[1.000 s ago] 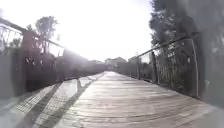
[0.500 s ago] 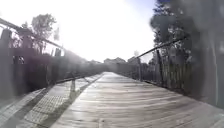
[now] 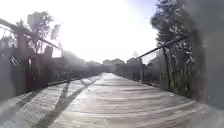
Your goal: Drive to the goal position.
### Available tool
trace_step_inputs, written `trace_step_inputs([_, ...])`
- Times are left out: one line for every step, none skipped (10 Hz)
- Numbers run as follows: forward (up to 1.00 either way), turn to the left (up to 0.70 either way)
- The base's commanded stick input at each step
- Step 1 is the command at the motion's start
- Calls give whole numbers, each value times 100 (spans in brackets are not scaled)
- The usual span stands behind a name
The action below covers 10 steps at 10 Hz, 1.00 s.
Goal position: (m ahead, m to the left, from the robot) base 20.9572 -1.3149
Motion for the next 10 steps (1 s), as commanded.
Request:
trace_step_inputs([100, 0])
trace_step_inputs([100, 0])
trace_step_inputs([100, 27])
trace_step_inputs([100, 20])
trace_step_inputs([100, 3])
trace_step_inputs([100, 0])
trace_step_inputs([100, 0])
trace_step_inputs([100, 0])
trace_step_inputs([100, 0])
trace_step_inputs([100, 0])
